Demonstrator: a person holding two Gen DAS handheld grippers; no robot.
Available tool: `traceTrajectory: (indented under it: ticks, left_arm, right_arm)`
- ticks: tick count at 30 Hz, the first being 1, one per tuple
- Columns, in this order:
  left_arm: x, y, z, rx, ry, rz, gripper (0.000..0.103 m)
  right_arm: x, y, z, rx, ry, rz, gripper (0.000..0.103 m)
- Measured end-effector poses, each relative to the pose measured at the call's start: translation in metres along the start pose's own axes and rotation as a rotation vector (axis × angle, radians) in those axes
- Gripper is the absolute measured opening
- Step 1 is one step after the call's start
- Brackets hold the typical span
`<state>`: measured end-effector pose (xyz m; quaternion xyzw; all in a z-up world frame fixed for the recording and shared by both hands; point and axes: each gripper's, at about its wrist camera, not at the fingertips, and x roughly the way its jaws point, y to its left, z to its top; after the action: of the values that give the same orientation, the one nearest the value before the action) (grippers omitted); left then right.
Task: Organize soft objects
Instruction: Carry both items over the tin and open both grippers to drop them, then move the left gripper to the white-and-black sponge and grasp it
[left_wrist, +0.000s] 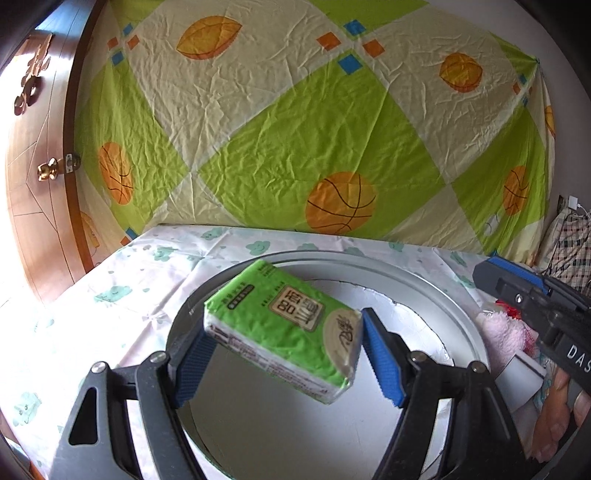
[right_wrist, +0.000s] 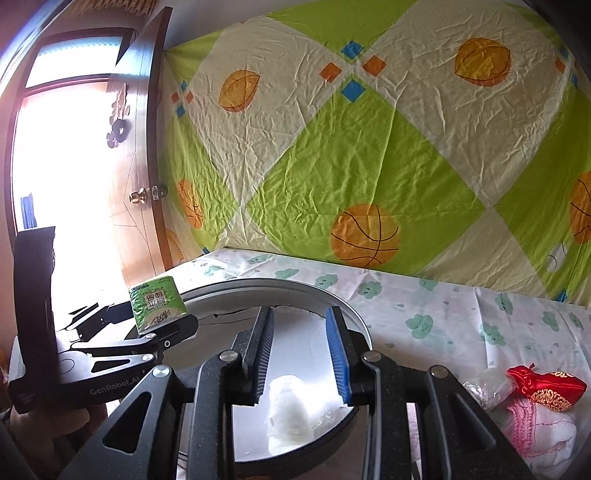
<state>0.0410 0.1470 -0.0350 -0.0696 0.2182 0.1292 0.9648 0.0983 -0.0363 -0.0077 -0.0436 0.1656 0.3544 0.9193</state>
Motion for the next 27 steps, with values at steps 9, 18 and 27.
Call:
traceTrajectory:
  ticks: [9,18,27]
  left_arm:
    - [0.019,0.01,0.01,-0.008,0.099,-0.034,0.076]
    - [0.045,0.011,0.021,0.02,0.224,-0.044,0.078]
    - [0.052,0.007,0.029,0.06,0.255,-0.014,0.092]
  right_arm:
    - [0.007,-0.006,-0.004,0.015,0.038,0.014,0.032]
    - [0.007,-0.008,-0.015,0.027,0.054,0.02,0.039]
    - [0.003,-0.011,-0.021,0.031,0.059,0.011,0.06]
